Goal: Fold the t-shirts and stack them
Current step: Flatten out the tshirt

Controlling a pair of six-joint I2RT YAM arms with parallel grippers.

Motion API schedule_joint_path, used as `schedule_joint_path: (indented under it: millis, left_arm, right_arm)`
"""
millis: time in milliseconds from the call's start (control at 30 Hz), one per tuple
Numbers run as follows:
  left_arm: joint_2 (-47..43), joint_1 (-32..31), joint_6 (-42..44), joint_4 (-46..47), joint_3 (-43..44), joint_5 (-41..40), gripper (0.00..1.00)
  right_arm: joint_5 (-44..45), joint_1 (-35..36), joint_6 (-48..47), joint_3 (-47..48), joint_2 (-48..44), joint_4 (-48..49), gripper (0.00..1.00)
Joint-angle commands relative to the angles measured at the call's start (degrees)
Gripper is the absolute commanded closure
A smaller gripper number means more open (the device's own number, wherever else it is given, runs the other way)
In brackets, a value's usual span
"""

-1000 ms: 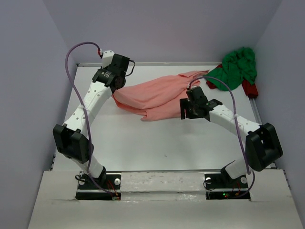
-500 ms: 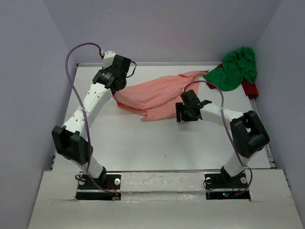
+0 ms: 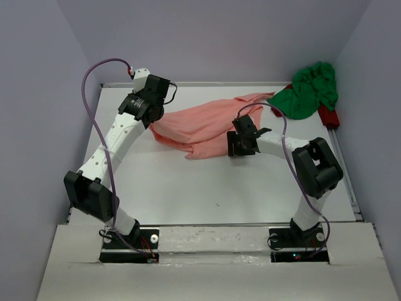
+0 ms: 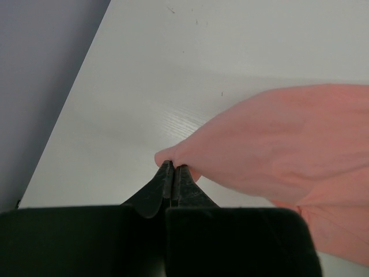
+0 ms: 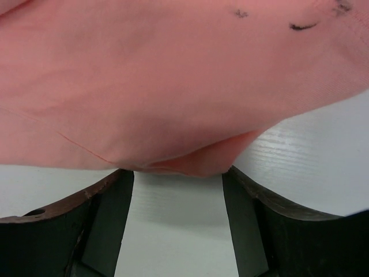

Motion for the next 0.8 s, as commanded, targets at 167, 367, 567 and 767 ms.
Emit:
schedule_joint_path:
  millis: [167,367,567,767]
  left_arm:
    - [-3.32,-0.19,1.55,2.49,-2.08,-1.34,1.00]
    - [-3.58,-0.27,1.02,2.41,-3.49,-0.90,1.00]
    - [-3.85,-0.27,0.41,2.14,-4.64,-0.90,1.00]
    - [-3.85,-0.80,-0.56,1.18,-4.55,-1.08,1.00]
  right_arm:
    - [2.14,-0.60,0.48,6.15,3.39,2.44,0.45]
    - [2.48,-0.60,1.44,6.33,2.87,2.18,1.00]
    - [11.69,-0.08,-0.13,6.33,-5.99,-0.36,1.00]
    - [21.64,0.54,-6.29,16.75,-16.54,-7.39,1.00]
